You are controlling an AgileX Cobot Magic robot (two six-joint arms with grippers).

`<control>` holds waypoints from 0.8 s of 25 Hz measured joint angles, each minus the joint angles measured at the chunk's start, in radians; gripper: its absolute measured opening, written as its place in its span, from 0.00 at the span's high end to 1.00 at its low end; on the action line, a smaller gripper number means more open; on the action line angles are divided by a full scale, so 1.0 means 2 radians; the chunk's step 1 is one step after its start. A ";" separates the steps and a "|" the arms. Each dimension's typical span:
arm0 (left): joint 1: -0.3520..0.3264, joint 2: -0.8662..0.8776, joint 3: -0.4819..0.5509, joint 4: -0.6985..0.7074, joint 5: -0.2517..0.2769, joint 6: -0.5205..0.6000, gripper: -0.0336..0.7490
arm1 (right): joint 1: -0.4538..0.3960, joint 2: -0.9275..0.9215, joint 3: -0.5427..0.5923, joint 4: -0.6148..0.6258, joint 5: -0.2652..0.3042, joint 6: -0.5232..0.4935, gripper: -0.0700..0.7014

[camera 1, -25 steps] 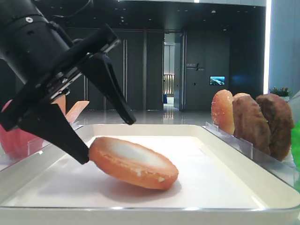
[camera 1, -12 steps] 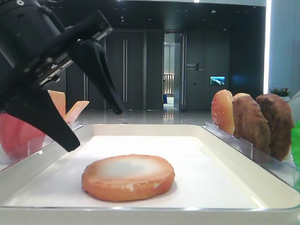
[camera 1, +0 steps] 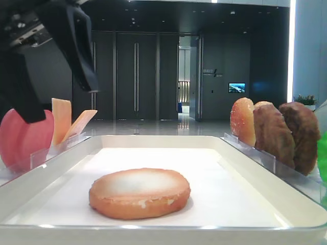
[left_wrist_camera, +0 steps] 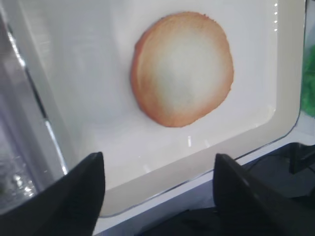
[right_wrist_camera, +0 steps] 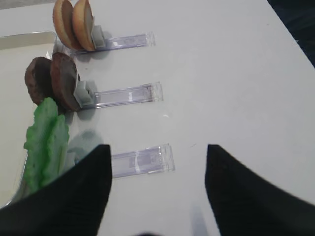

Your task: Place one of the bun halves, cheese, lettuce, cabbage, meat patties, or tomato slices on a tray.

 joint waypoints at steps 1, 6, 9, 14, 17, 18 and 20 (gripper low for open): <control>0.000 -0.005 -0.004 0.018 0.011 -0.012 0.29 | 0.000 0.000 0.000 0.000 0.000 0.000 0.38; 0.000 -0.029 -0.023 0.089 0.071 -0.056 0.29 | 0.000 0.000 0.000 0.000 0.000 0.000 0.38; 0.000 -0.047 -0.026 0.124 0.101 -0.075 0.29 | 0.000 0.000 0.000 0.000 0.000 0.000 0.38; 0.000 -0.077 -0.032 0.175 0.154 -0.103 0.30 | 0.000 0.000 0.000 0.000 0.000 0.000 0.38; 0.000 -0.093 -0.032 0.211 0.184 -0.123 0.30 | 0.000 0.000 0.000 0.000 0.000 0.000 0.38; 0.000 -0.098 -0.032 0.225 0.190 -0.130 0.30 | 0.000 0.000 0.000 0.000 0.000 0.000 0.38; 0.000 -0.108 -0.032 0.255 0.193 -0.145 0.30 | 0.000 0.000 0.000 0.000 0.000 0.000 0.38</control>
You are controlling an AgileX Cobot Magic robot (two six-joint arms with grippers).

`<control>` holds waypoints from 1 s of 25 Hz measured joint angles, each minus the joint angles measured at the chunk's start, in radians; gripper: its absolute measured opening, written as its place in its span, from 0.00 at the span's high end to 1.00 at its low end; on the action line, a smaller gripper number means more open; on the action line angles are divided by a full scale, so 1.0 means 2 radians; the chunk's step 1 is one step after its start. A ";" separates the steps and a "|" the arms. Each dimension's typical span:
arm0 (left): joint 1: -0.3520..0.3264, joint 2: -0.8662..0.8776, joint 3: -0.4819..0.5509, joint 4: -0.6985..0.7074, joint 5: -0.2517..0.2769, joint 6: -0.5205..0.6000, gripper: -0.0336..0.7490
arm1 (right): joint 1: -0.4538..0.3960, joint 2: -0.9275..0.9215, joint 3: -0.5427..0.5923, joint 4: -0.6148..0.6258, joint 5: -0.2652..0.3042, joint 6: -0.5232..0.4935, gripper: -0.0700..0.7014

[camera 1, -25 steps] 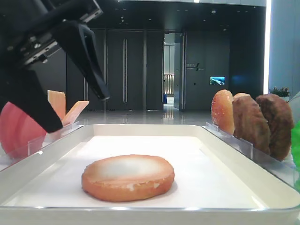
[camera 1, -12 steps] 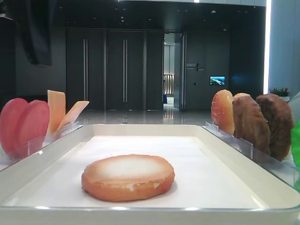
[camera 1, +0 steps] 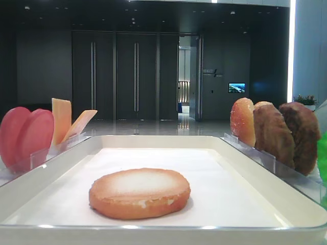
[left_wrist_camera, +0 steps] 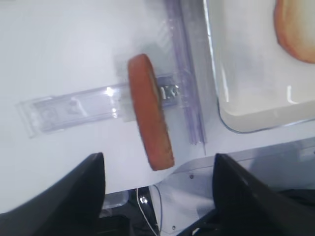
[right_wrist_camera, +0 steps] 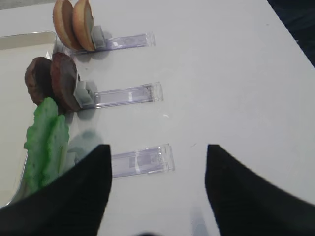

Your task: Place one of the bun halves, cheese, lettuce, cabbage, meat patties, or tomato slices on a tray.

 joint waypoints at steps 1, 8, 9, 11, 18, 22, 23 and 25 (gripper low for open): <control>0.000 -0.004 0.000 0.011 0.000 -0.005 0.30 | 0.000 0.000 0.000 0.000 0.000 0.000 0.38; 0.001 -0.029 0.000 0.031 0.002 -0.010 0.30 | 0.000 0.000 0.000 0.000 0.000 0.000 0.38; 0.005 -0.033 0.000 0.033 0.002 -0.010 0.30 | 0.000 0.000 0.000 0.000 0.000 0.000 0.38; 0.024 -0.042 0.000 0.035 0.002 -0.004 0.30 | 0.000 0.000 0.000 0.000 0.000 0.000 0.38; 0.134 -0.091 0.000 0.048 0.004 0.046 0.30 | 0.000 0.000 0.000 0.000 0.000 0.000 0.38; 0.192 -0.118 0.000 0.054 0.008 0.077 0.30 | 0.000 0.000 0.000 0.000 0.000 0.000 0.38; 0.201 -0.123 0.000 0.054 0.009 0.082 0.30 | 0.000 0.000 0.000 0.000 0.000 0.000 0.38; 0.214 -0.137 0.000 0.054 0.010 0.089 0.30 | 0.000 0.000 0.000 0.000 0.000 0.000 0.38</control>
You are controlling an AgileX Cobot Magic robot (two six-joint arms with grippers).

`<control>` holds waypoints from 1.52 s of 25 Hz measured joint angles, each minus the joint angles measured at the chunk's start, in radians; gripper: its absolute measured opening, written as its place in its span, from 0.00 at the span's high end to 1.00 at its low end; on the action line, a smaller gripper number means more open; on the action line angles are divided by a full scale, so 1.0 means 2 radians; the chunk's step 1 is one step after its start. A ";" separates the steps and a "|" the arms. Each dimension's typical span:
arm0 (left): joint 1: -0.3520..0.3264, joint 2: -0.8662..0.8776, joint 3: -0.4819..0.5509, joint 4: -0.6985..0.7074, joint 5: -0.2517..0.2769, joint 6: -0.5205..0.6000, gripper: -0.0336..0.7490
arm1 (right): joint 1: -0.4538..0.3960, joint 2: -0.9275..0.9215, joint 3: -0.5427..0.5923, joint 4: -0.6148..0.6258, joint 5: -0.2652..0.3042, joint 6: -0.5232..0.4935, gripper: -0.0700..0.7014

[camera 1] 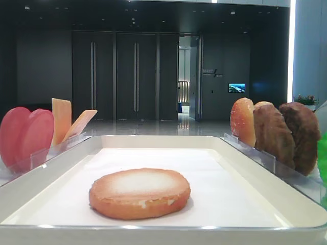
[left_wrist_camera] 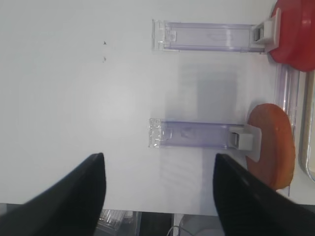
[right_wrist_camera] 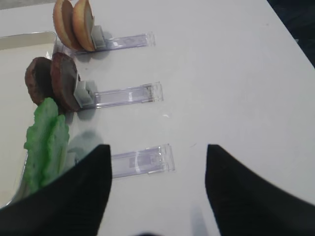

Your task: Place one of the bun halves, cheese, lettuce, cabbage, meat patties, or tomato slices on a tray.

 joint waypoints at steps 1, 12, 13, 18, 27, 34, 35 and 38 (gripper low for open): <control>0.002 -0.007 0.001 0.000 0.000 0.001 0.30 | 0.000 0.000 0.000 0.000 0.000 0.000 0.38; 0.004 -0.167 0.090 -0.004 0.003 0.004 0.30 | 0.000 0.000 0.000 0.000 0.000 0.000 0.38; 0.004 -0.186 0.098 -0.004 0.004 0.004 0.30 | 0.000 0.000 0.000 0.000 0.000 0.000 0.38; 0.004 -0.266 0.130 -0.010 0.006 0.014 0.30 | 0.000 0.000 0.000 0.000 0.000 0.000 0.38; 0.004 -0.421 0.202 -0.013 0.012 0.019 0.30 | 0.000 0.000 0.000 0.000 0.000 0.000 0.38; 0.004 -0.528 0.248 -0.013 0.012 0.019 0.30 | 0.000 0.000 0.000 0.000 0.000 0.000 0.38; 0.004 -0.540 0.249 -0.013 0.011 0.022 0.30 | 0.000 0.000 0.000 0.000 0.000 0.000 0.38; 0.004 -0.557 0.250 -0.013 -0.001 0.039 0.30 | 0.000 0.000 0.000 0.000 0.000 0.000 0.38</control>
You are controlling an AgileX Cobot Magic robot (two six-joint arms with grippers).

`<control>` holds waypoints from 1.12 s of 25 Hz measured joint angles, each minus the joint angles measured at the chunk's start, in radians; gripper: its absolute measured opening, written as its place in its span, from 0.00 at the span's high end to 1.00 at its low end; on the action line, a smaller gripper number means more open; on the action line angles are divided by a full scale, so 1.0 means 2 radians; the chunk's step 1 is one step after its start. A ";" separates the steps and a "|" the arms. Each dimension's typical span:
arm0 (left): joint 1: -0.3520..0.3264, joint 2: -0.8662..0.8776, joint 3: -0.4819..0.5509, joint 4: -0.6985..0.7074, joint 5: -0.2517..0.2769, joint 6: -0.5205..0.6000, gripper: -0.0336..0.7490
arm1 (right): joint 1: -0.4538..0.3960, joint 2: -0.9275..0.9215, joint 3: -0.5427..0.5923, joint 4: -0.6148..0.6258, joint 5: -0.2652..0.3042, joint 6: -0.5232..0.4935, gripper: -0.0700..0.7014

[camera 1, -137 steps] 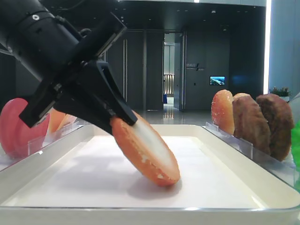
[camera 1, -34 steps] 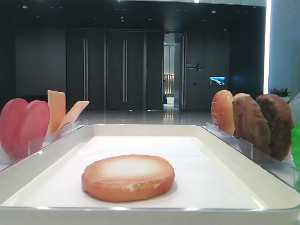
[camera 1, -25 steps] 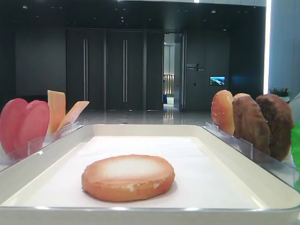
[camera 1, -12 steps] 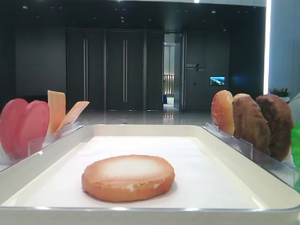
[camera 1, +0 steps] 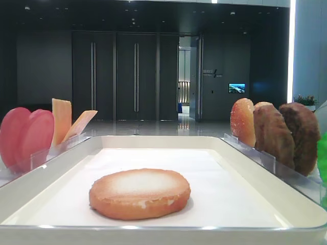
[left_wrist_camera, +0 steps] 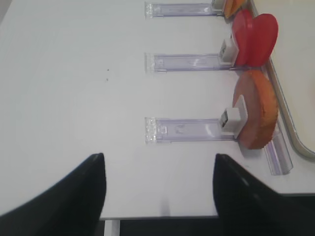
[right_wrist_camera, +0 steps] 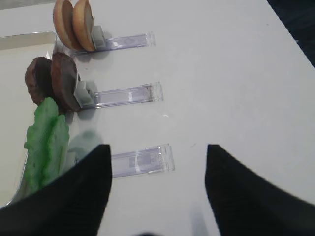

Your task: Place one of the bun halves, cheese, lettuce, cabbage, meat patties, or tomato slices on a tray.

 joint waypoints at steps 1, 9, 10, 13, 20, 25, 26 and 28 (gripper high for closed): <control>0.000 -0.001 0.001 -0.002 -0.002 0.007 0.30 | 0.000 0.000 0.000 0.000 0.000 0.000 0.38; 0.000 -0.001 0.022 -0.015 -0.052 0.043 0.30 | 0.000 0.000 0.000 0.000 0.000 0.000 0.38; 0.000 -0.001 0.023 -0.015 -0.054 0.044 0.30 | 0.000 0.000 0.000 0.000 0.000 0.000 0.38; 0.000 -0.001 0.023 -0.015 -0.057 0.044 0.30 | 0.000 0.000 0.000 0.000 0.000 0.000 0.38; 0.000 -0.001 0.023 -0.015 -0.059 0.044 0.30 | 0.000 0.000 0.000 0.000 0.000 0.000 0.38; 0.000 -0.001 0.023 -0.014 -0.059 0.044 0.30 | 0.000 0.000 0.000 0.000 0.000 0.000 0.38; 0.000 -0.001 0.023 -0.014 -0.059 0.044 0.30 | 0.000 0.000 0.000 0.000 0.000 0.000 0.38; 0.000 -0.001 0.023 -0.014 -0.059 0.044 0.30 | 0.000 0.000 0.000 0.000 0.000 0.000 0.38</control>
